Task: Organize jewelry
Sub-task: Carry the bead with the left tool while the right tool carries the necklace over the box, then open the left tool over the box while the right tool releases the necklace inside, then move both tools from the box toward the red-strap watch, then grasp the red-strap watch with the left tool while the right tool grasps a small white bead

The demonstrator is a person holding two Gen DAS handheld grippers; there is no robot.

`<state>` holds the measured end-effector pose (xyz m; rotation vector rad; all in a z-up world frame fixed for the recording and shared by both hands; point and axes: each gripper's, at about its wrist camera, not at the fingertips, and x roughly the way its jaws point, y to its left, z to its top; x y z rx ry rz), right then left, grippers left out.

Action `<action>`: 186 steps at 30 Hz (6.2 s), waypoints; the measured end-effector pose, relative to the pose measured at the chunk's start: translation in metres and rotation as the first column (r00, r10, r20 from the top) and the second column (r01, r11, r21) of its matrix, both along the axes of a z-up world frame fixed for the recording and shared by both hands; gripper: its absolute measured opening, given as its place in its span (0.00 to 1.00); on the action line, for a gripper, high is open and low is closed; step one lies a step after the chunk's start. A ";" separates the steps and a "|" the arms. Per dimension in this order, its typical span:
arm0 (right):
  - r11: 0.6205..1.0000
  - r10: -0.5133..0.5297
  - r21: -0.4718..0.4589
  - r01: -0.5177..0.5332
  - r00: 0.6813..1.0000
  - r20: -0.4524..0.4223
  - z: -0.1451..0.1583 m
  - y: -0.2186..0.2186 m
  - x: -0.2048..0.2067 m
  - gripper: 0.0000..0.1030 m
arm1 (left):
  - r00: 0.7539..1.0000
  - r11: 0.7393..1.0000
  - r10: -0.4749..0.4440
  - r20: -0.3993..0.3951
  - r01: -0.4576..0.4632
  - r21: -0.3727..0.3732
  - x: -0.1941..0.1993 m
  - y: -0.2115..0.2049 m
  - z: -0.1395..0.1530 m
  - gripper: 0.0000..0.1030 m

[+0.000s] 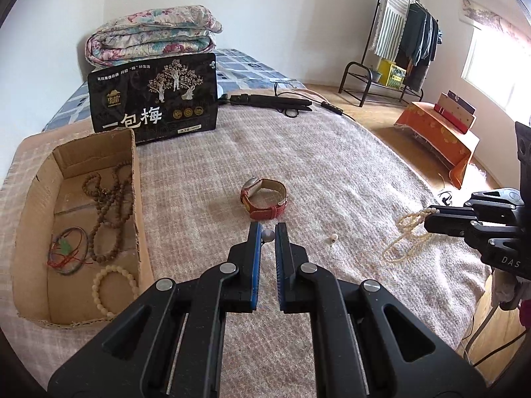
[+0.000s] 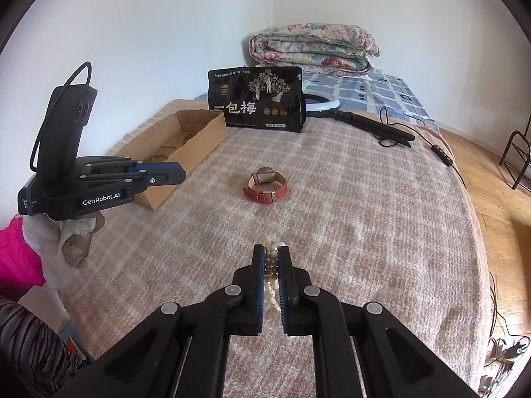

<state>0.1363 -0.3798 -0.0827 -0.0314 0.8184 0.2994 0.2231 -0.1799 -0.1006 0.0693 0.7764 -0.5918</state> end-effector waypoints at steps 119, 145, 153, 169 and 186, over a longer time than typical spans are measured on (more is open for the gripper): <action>0.995 -0.093 -0.023 0.094 0.995 0.041 0.018 0.118 0.087 1.00 | 0.955 0.955 0.282 0.088 -0.288 0.073 0.082 0.129 0.049 0.72; 0.988 -0.141 -0.057 0.141 0.990 0.001 -0.017 -0.011 0.034 0.87 | 0.995 0.994 0.102 0.003 -0.102 0.036 0.054 -0.004 0.032 0.72; 0.995 -0.085 0.036 0.088 0.992 -0.089 -0.045 -0.016 0.040 0.60 | 0.994 0.996 0.084 -0.065 -0.083 0.033 0.058 -0.034 0.005 0.72; 0.997 0.017 0.073 -0.008 0.991 -0.132 -0.075 -0.003 0.053 0.39 | 0.987 0.992 0.065 -0.145 -0.047 0.118 0.081 -0.075 -0.057 0.72; 0.997 0.026 0.080 -0.014 0.988 -0.151 -0.090 0.002 0.074 0.31 | 0.987 0.976 0.116 -0.114 -0.092 0.199 0.100 -0.084 -0.087 0.73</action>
